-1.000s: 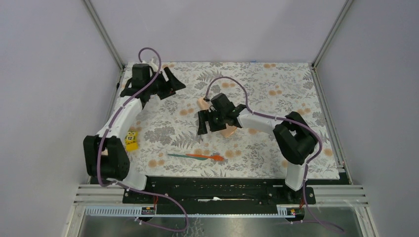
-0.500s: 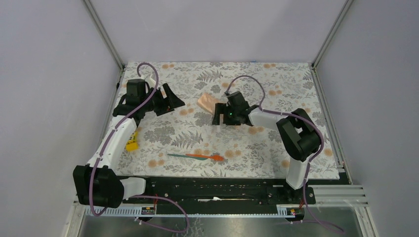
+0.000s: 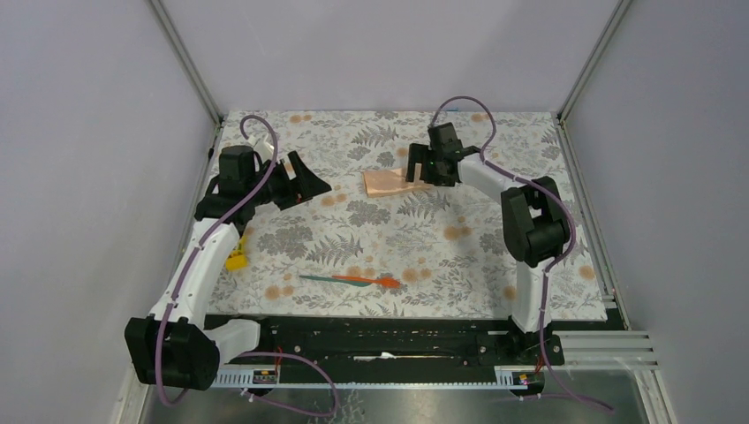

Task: Fold the napkin into a case and place the utensils inside
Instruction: Rotate the smaller rectangle-folded napkin at the center of the board.

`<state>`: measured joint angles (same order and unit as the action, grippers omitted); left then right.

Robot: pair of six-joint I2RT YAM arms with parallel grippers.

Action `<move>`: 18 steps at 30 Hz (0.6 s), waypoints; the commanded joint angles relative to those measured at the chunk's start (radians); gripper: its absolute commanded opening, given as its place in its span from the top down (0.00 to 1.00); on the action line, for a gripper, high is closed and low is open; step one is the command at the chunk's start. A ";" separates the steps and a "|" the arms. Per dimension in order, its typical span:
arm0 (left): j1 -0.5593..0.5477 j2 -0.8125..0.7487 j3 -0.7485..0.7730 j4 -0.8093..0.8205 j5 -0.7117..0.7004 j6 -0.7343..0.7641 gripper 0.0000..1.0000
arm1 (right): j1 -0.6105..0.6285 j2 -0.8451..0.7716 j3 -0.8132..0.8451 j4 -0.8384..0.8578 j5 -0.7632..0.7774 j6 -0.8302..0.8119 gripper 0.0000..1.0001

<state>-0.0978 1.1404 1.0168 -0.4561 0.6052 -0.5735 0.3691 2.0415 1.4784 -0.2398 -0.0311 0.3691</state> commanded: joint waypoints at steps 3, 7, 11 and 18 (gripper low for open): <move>0.000 -0.022 -0.007 0.038 0.030 -0.013 0.20 | 0.124 0.004 0.170 -0.039 -0.056 0.027 0.03; 0.000 -0.021 0.018 -0.003 0.020 0.001 0.20 | 0.139 0.167 0.346 -0.023 -0.105 0.010 0.02; 0.000 -0.060 -0.007 -0.008 0.004 -0.009 0.19 | 0.157 0.319 0.502 -0.030 -0.142 0.004 0.01; 0.000 -0.076 -0.029 -0.012 0.001 -0.014 0.19 | 0.206 0.475 0.642 -0.050 -0.166 -0.024 0.00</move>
<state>-0.0978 1.0836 0.9901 -0.4805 0.6102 -0.5827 0.5350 2.4672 2.0392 -0.2470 -0.1493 0.3614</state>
